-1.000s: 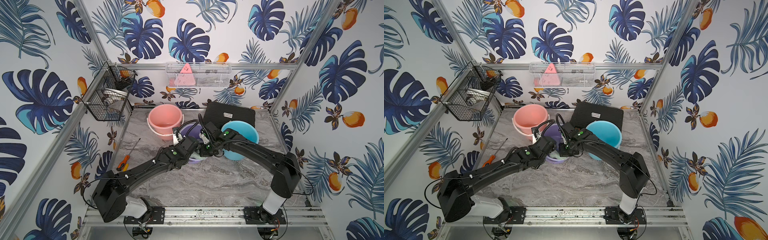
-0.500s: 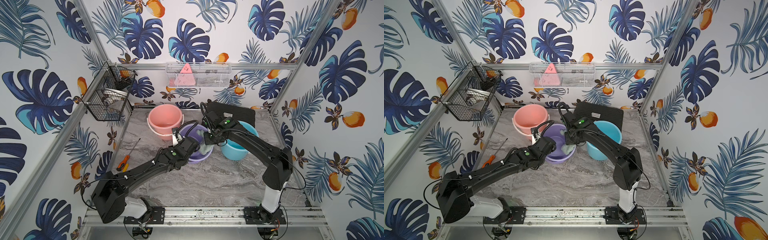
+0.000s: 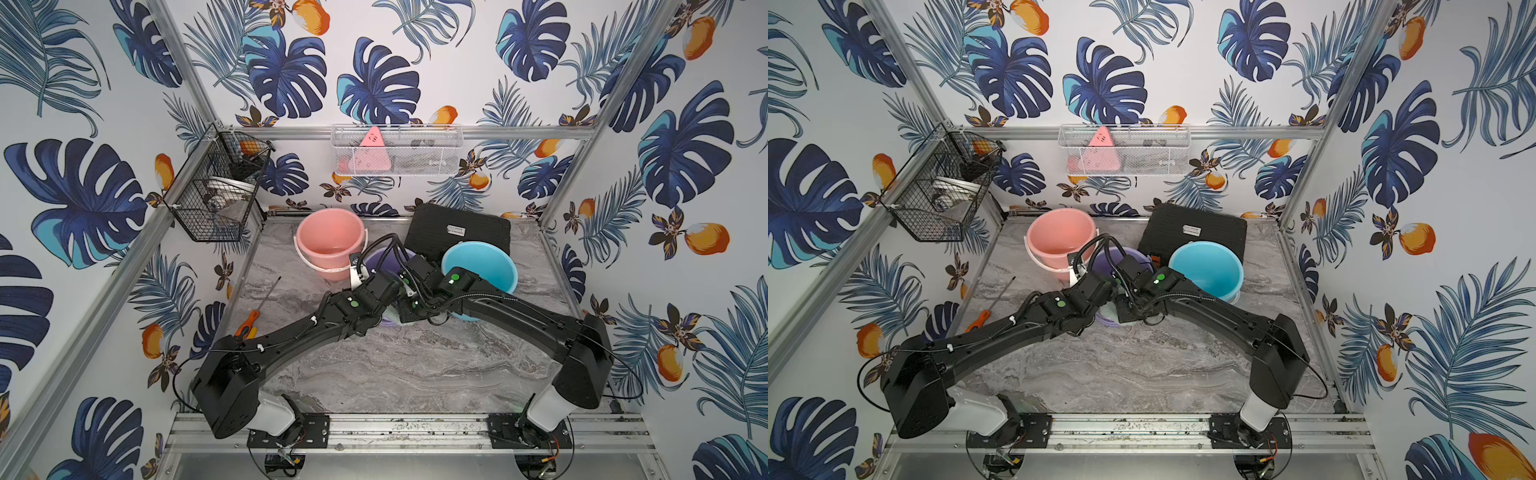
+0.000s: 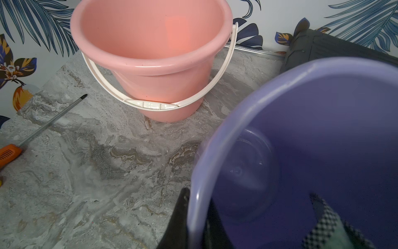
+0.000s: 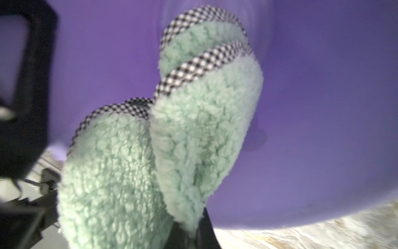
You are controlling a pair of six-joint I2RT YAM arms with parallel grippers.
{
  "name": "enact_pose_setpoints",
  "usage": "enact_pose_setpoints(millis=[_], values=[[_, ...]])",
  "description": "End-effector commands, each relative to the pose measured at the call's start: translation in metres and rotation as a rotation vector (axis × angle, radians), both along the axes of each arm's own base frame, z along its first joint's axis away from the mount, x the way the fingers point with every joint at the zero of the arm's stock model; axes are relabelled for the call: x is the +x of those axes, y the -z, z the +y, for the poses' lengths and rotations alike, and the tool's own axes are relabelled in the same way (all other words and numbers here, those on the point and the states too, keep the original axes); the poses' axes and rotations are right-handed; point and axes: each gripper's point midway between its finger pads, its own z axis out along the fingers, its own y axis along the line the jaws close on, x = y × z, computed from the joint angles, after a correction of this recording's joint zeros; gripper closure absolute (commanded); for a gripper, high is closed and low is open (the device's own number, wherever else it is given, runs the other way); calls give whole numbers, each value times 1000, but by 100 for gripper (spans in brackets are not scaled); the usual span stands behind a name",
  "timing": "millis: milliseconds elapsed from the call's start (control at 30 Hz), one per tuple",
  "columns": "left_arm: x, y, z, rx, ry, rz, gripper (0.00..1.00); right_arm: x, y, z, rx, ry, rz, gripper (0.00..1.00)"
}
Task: Wipe the inside of the bucket with a cloth
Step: Wipe the dirt from the inside of the bucket.
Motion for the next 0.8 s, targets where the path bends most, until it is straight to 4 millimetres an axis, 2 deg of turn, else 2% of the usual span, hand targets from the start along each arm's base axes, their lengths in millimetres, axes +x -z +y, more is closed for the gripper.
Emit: enact_pose_setpoints(millis=[0, 133, 233, 333, 433, 500, 567, 633, 767], values=[[-7, 7, 8, 48, -13, 51, 100, -27, 7, -11, 27, 34, 93, 100], [-7, 10, 8, 37, -19, 45, 100, -46, 11, -54, -11, 112, 71, 100], [-6, 12, 6, 30, -12, 45, 100, -56, 3, -95, -46, 193, 15, 100], [-5, 9, 4, 19, -8, 43, 100, -58, -19, -130, -60, 267, -86, 100], [-6, 6, 2, 6, 1, 37, 100, -49, -53, -164, -91, 369, -228, 100], [-7, 4, 3, -4, 2, 35, 100, -41, -81, -176, -68, 418, -329, 100], [-9, 4, 2, -19, 18, 36, 100, -32, -95, -172, -20, 420, -396, 100], [-12, 5, 2, -29, 29, 43, 100, -21, -102, -157, 7, 402, -415, 100], [-19, 6, 0, -57, 64, 61, 100, 7, -97, -115, -17, 351, -404, 100]])
